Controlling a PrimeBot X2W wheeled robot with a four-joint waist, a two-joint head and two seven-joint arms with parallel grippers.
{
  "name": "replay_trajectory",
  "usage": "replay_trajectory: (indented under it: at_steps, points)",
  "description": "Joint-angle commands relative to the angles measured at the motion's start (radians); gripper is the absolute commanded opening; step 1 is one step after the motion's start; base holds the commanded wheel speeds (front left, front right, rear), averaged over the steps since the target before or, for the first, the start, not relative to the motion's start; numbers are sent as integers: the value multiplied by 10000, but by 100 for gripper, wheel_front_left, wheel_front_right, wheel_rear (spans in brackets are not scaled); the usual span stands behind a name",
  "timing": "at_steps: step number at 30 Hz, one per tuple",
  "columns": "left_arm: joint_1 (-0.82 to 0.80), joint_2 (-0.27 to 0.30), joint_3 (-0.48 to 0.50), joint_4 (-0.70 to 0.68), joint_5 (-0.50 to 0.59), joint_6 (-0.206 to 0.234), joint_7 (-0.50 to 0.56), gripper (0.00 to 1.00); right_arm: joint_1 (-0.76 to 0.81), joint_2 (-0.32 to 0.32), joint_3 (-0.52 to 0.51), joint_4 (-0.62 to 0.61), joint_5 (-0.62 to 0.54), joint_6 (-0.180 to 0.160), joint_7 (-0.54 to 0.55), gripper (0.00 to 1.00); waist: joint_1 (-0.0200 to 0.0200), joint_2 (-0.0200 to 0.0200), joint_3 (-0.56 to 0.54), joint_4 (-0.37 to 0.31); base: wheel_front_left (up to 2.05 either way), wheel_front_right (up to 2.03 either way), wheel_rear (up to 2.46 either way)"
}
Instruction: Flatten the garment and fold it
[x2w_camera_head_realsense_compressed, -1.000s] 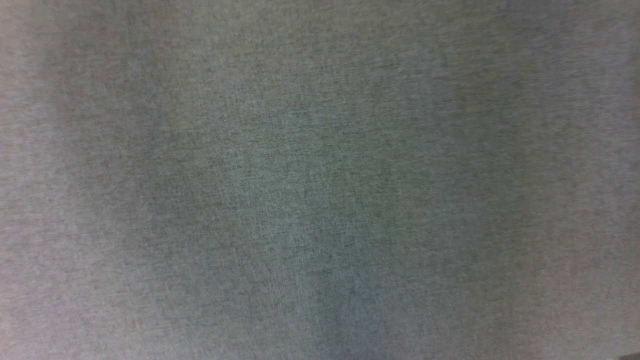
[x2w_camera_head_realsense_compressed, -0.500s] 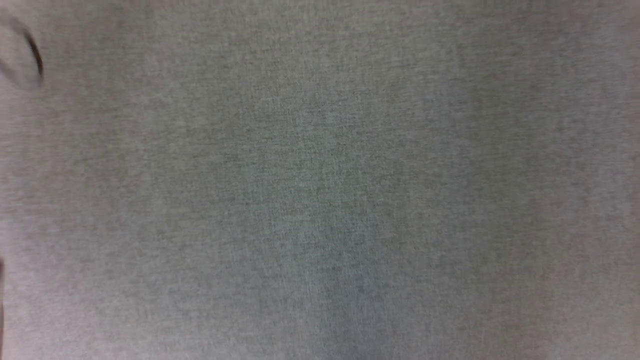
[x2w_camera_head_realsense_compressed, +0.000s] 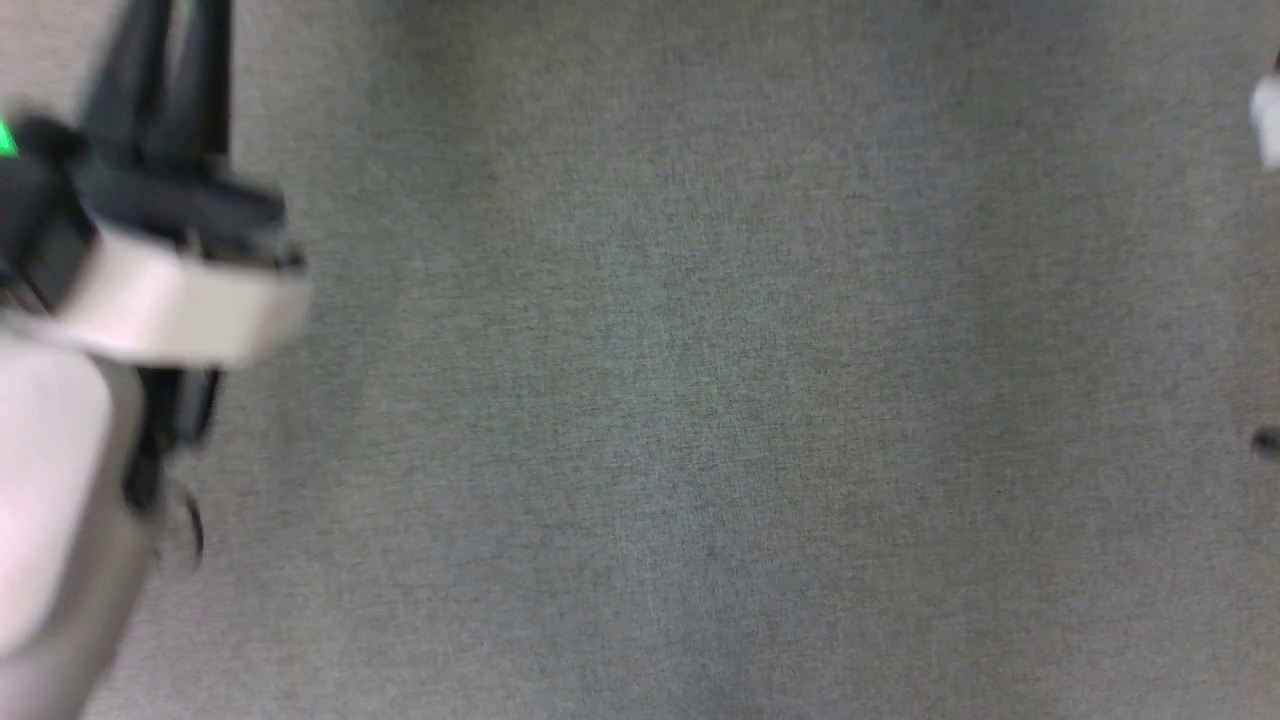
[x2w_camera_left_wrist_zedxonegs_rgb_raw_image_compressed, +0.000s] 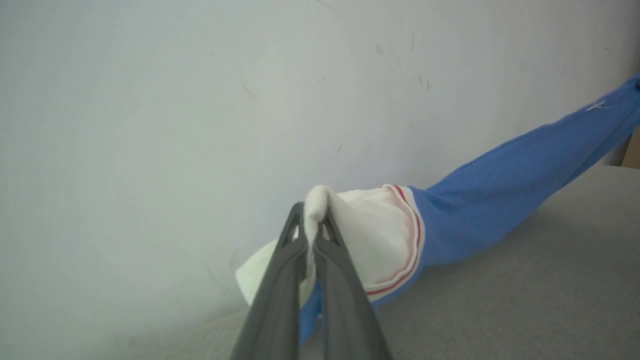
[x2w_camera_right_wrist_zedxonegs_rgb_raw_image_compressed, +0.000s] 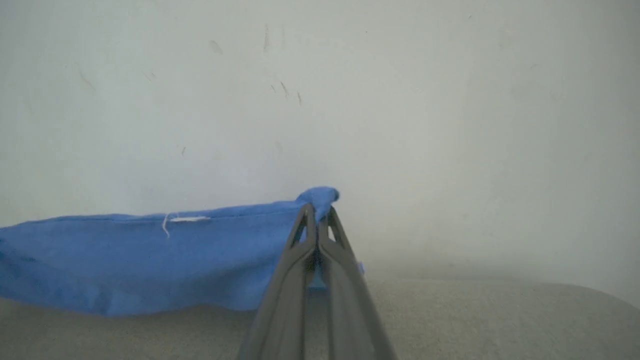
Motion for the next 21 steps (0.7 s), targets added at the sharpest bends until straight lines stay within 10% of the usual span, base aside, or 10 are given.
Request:
replay_trajectory:
  at_steps: [1,21]
  points:
    - [447,70,41,-175,-123,160,47,0,388,83,-100,-261,61,-7,98,0,3,0,-484,138,0,0,0]
    - [5714,171,-601,-506,-2538,279,1208,0,6145,171,-427,-2016,1633,-7,2284,0,3,0,-3002,396,0,0,0]
